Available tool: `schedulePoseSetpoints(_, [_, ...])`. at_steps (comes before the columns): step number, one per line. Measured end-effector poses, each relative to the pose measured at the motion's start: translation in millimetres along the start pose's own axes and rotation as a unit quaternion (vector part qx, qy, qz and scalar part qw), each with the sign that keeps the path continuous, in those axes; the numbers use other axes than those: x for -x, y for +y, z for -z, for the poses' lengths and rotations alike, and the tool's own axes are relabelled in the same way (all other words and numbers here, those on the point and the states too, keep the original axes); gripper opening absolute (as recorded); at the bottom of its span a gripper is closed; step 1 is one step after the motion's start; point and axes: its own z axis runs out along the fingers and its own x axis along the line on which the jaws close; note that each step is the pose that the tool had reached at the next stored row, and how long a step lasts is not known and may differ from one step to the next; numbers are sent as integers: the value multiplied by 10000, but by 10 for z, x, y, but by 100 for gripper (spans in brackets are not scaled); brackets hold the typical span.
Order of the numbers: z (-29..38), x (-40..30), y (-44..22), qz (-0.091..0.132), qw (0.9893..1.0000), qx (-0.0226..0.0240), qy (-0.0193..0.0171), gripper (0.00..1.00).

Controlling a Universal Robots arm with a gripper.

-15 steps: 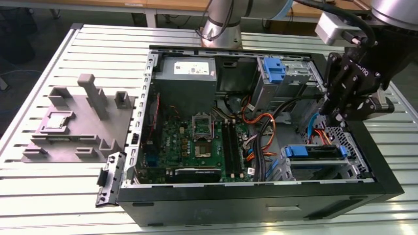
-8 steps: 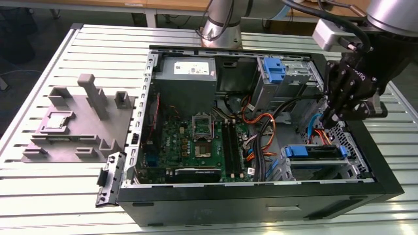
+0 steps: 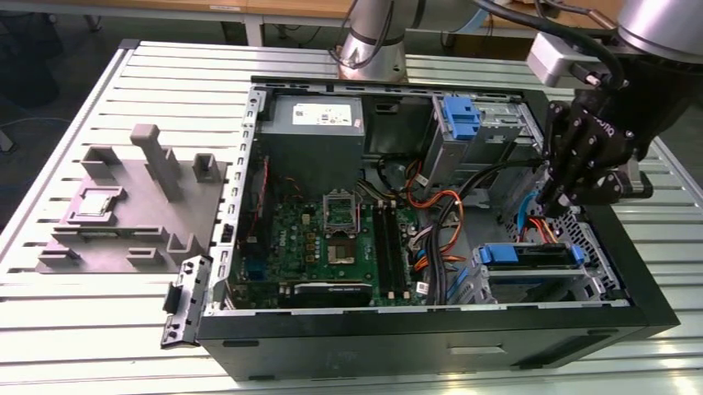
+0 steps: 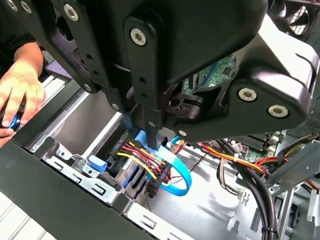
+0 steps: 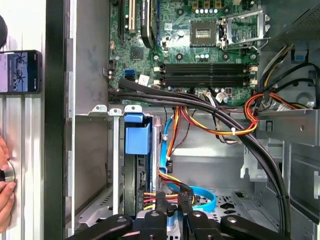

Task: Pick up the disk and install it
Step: 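Insert the second disk wire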

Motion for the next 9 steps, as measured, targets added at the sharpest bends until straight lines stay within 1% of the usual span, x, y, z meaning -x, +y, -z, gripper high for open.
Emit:
schedulePoseSetpoints(2, [1,0,-15,6,10000,71,2,24])
schedulePoseSetpoints(3, [1,1,-26,9,9999,101,2,24])
schedulePoseSetpoints(4, [1,1,-36,10,9999,122,2,24])
schedulePoseSetpoints(7, [-10,2,-42,10,9999,126,2,24])
schedulePoseSetpoints(8, [-16,2,-42,9,9999,126,2,22])
schedulePoseSetpoints(9, [-22,0,-43,10,9999,126,2,16])
